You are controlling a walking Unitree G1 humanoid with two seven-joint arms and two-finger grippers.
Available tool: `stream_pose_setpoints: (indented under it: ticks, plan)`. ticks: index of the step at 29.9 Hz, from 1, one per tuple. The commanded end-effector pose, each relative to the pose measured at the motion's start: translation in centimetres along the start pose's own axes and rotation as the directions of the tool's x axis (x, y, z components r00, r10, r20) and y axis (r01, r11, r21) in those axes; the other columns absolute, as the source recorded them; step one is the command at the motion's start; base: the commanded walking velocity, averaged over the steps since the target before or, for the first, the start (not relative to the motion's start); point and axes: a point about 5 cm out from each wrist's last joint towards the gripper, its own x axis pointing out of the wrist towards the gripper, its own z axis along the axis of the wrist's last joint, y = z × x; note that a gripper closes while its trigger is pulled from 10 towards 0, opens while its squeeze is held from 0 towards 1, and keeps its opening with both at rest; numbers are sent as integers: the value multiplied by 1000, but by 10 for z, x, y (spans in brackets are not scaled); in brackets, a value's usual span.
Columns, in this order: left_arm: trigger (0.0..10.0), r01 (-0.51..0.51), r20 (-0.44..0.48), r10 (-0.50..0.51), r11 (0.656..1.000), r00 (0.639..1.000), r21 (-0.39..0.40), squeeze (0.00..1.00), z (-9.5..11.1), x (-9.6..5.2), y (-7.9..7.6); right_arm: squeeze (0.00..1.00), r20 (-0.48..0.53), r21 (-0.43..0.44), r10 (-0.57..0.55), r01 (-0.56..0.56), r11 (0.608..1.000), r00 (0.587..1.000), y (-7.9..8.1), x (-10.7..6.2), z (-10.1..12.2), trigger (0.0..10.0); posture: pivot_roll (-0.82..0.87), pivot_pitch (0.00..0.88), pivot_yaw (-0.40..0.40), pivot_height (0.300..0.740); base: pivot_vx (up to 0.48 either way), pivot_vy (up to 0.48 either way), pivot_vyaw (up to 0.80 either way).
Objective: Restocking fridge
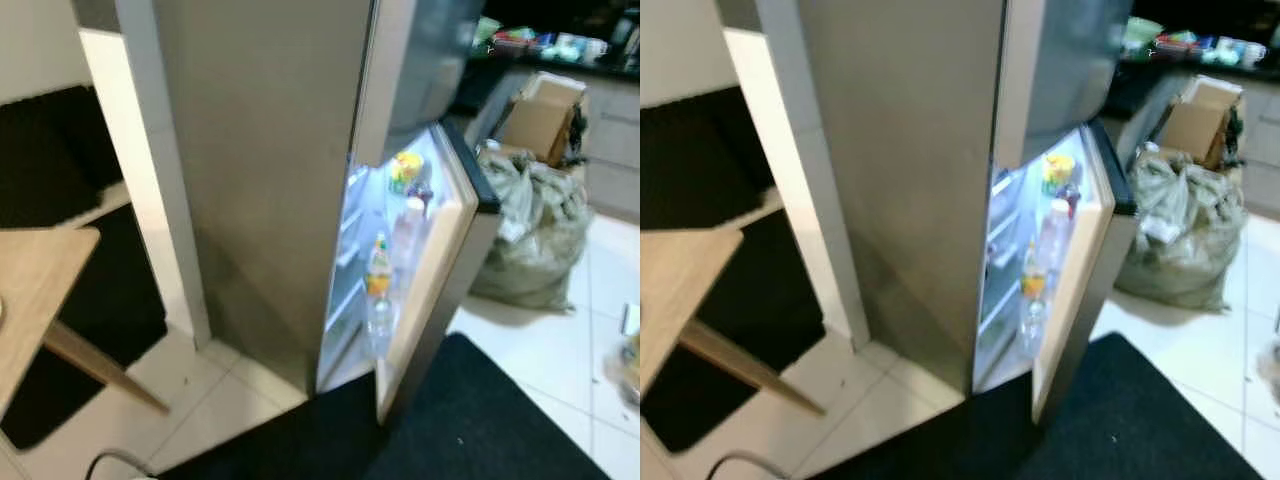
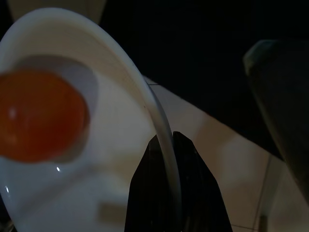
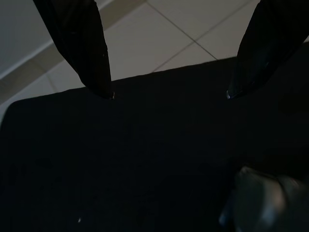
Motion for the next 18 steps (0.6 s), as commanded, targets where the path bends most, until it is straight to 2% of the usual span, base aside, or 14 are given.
stream_pose_setpoints:
  ticks: [1, 12, 16, 18]
  plan:
    - [10000, -24, 51, 25, 1000, 998, -12, 0, 16, 1, 2, 0, -11, -17, -18, 18, 1000, 1000, -3, -1, -4, 10000, -58, 6, 17, 740, 0, 0, -781]
    - [10000, -57, 84, 56, 998, 995, 2, 0, 28, 1, 6, 0, 7, 33, -106, 106, 994, 994, -25, -2, 0, 10000, -73, 17, 15, 740, 0, 0, -781]
    - [10000, -82, 78, 81, 997, 994, 8, 0, 25, 1, 10, 0, 15, 29, -110, 109, 994, 994, -26, -2, 2, 10000, -59, 21, 11, 740, 0, 0, -781]
    - [10000, -137, 86, 138, 990, 987, -23, 0, 24, 0, 21, 0, 18, 11, -113, 113, 994, 993, -24, -1, 3, 10000, -35, 32, 13, 740, 0, 0, -781]
